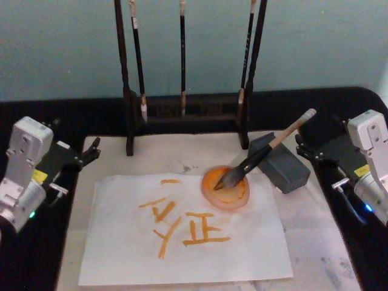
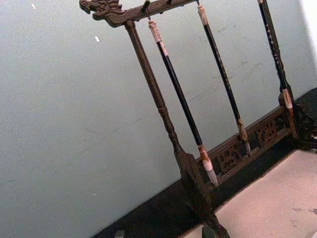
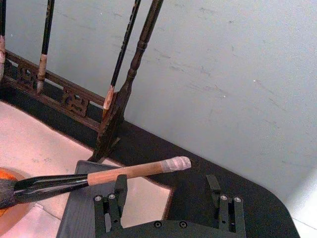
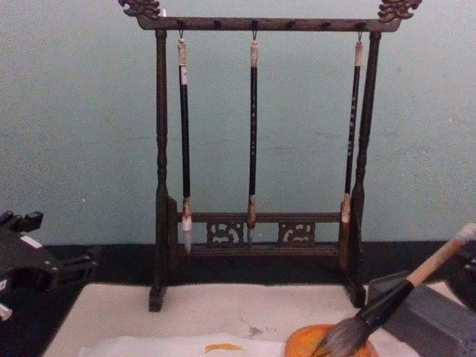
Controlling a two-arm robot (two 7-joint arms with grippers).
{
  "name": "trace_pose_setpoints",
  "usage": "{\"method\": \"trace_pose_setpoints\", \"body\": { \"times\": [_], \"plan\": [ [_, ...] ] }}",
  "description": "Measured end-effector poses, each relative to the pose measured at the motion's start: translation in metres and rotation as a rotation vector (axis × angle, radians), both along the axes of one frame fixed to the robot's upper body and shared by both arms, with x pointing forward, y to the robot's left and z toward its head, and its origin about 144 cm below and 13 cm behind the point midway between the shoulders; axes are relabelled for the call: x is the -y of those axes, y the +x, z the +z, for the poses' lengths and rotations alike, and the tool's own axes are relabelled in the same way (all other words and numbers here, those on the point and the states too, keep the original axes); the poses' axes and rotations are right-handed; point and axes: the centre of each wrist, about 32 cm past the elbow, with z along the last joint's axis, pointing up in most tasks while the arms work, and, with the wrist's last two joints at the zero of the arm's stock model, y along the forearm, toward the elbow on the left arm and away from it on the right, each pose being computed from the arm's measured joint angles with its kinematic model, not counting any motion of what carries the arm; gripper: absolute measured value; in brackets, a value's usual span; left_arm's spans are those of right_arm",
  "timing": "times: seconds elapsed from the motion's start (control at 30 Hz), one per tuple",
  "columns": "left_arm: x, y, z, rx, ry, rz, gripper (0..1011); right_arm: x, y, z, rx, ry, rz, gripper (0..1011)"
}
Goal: Pick up the brush from the inkstone, write on the paper, then place the brush back to its original position.
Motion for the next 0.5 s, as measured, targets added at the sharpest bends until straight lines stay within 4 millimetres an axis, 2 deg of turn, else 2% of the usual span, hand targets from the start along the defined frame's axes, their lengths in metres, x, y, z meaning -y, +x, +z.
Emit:
{"method": "trace_pose_setpoints", "body": {
  "times": [0.5],
  "plan": [
    [0.0,0.0,0.0,0.0,0.0,0.0,1010,0.0,0.0,0.0,0.0,0.0,0.0,1000]
  ]
}}
